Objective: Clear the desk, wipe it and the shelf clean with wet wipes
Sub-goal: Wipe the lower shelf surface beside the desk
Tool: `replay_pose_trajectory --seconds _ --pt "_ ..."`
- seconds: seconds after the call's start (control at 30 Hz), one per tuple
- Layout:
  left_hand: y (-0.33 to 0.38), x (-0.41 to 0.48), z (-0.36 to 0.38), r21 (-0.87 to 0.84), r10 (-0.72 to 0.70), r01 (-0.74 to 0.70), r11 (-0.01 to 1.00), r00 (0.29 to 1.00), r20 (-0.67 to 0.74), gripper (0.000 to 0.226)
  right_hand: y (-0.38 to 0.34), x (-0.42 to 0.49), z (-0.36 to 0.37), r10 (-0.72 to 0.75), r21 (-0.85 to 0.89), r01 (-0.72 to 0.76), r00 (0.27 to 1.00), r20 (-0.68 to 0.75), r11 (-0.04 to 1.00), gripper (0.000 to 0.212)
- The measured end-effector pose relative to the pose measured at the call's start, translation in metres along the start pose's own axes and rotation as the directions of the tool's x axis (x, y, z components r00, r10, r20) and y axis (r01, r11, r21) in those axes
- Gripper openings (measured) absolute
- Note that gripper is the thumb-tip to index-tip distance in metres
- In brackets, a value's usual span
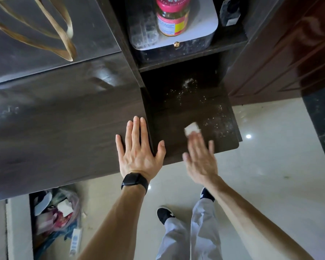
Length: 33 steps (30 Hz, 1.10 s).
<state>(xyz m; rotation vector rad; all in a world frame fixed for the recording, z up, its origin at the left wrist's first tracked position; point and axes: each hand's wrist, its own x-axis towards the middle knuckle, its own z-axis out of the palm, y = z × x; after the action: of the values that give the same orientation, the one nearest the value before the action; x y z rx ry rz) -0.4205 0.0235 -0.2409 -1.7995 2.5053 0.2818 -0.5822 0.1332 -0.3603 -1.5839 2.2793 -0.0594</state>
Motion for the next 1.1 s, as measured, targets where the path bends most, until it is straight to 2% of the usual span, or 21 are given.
replay_pose_trajectory --seconds 0.1,0.17,0.2,0.27,0.33,0.37,0.43,0.57,0.63,0.73,0.83,0.9,0.93,1.0,1.03,1.1 --pt "0.000 0.000 0.002 -0.006 -0.001 0.000 1.000 1.000 -0.016 0.078 -0.042 -0.003 0.012 -0.315 0.032 0.313 0.947 0.063 0.949 0.062" --pt "0.000 0.000 0.002 -0.008 -0.003 0.002 1.000 1.000 -0.024 0.078 -0.040 0.003 0.009 -0.365 0.026 0.364 0.929 0.065 0.931 0.062" --pt "0.000 0.000 0.002 -0.007 -0.004 0.004 1.000 1.000 -0.024 0.078 -0.029 0.006 0.006 -0.329 0.013 0.329 0.942 0.068 0.944 0.061" --pt "0.000 0.000 0.002 -0.005 -0.002 0.002 1.000 0.999 -0.035 0.079 0.004 0.011 0.000 -0.119 -0.015 0.119 0.992 0.049 0.993 0.061" --pt "0.000 0.000 0.002 -0.001 -0.002 0.002 1.000 0.999 -0.044 0.079 0.041 0.011 -0.009 0.118 -0.064 -0.118 0.993 0.002 0.991 0.063" --pt "0.000 0.000 0.002 -0.001 -0.002 0.002 1.000 0.999 -0.047 0.078 0.051 0.009 -0.013 0.181 -0.081 -0.181 0.983 -0.008 0.980 0.066" --pt "0.001 0.000 0.001 0.003 -0.006 0.006 1.000 0.999 -0.044 0.078 0.051 0.004 -0.015 0.174 -0.080 -0.172 0.985 0.015 0.982 0.071" --pt "0.002 0.000 -0.001 0.002 -0.017 0.017 1.000 0.999 -0.050 0.078 0.009 0.021 -0.010 -0.089 -0.036 0.092 0.994 0.064 0.995 0.071" --pt "0.002 0.000 0.000 0.008 -0.020 0.021 1.000 0.998 -0.058 0.078 0.002 0.051 -0.016 -0.107 -0.038 0.109 0.993 0.056 0.993 0.071" --pt "0.002 0.000 0.000 0.027 -0.023 0.024 0.999 0.998 -0.057 0.078 0.024 0.091 -0.032 0.066 -0.037 -0.063 0.994 0.088 0.997 0.071" --pt "0.003 0.001 -0.003 0.039 -0.030 0.031 0.999 0.999 -0.043 0.078 0.054 0.091 -0.041 0.230 0.009 -0.232 0.970 0.076 0.973 0.073" --pt "0.004 0.002 -0.006 0.039 -0.049 0.050 0.998 0.998 -0.034 0.079 0.056 0.067 -0.039 0.142 -0.025 -0.141 0.989 0.042 0.990 0.075" --pt "0.005 0.002 -0.007 0.044 -0.057 0.058 0.997 0.998 -0.033 0.079 0.053 0.051 -0.035 0.021 -0.057 -0.019 0.999 0.038 0.998 0.074" --pt "0.006 0.004 -0.012 0.074 -0.063 0.065 0.995 0.998 -0.022 0.077 0.042 0.029 -0.024 -0.243 -0.060 0.246 0.968 0.057 0.967 0.071" --pt "0.006 0.004 -0.013 0.081 -0.055 0.056 0.995 0.998 -0.016 0.076 0.036 0.030 -0.021 -0.306 -0.051 0.310 0.949 0.071 0.949 0.070" --pt "0.005 0.005 -0.014 0.081 -0.039 0.041 0.996 0.999 -0.028 0.072 0.019 0.054 -0.021 -0.341 -0.032 0.344 0.936 0.090 0.938 0.070"
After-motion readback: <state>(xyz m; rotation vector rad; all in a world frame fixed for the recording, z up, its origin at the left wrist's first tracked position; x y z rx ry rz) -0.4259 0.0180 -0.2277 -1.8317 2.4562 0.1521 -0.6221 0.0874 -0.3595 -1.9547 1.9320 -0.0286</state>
